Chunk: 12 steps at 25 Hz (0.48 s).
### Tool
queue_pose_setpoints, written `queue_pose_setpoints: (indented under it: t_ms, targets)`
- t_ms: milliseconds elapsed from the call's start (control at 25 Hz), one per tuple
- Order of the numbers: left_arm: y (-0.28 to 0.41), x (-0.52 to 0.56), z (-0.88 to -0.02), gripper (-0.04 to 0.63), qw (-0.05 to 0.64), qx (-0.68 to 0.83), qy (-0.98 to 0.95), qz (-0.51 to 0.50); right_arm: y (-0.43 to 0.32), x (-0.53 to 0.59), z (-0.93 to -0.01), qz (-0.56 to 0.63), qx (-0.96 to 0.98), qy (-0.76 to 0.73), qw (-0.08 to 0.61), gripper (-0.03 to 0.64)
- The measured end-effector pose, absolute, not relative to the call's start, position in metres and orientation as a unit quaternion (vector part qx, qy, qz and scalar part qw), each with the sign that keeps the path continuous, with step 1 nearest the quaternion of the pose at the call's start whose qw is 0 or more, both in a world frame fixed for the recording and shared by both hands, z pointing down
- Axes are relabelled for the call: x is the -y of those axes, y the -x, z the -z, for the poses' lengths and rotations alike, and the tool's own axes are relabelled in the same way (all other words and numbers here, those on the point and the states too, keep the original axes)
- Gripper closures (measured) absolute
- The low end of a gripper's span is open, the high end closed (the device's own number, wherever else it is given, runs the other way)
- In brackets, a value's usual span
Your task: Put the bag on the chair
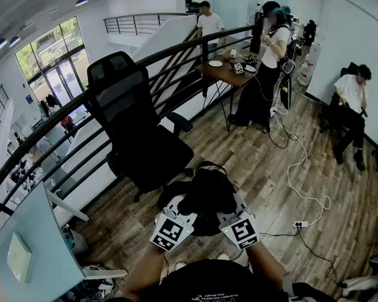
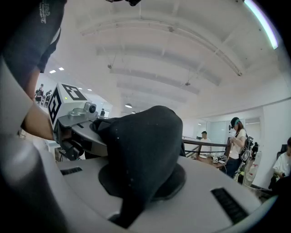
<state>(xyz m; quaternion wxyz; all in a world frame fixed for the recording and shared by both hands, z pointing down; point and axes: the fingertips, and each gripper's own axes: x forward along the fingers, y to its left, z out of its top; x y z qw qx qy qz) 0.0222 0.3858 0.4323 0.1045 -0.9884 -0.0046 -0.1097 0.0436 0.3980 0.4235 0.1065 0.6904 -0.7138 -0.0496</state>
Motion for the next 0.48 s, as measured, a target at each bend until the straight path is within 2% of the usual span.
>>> queue_pose_setpoints:
  t_ms: [480]
  targets:
    - [-0.006,-0.384,-0.434,0.560,0.085,0.007,0.992,0.093,-0.027,-0.396,-0.425,0.058,0.722,-0.678,0.120,0.572]
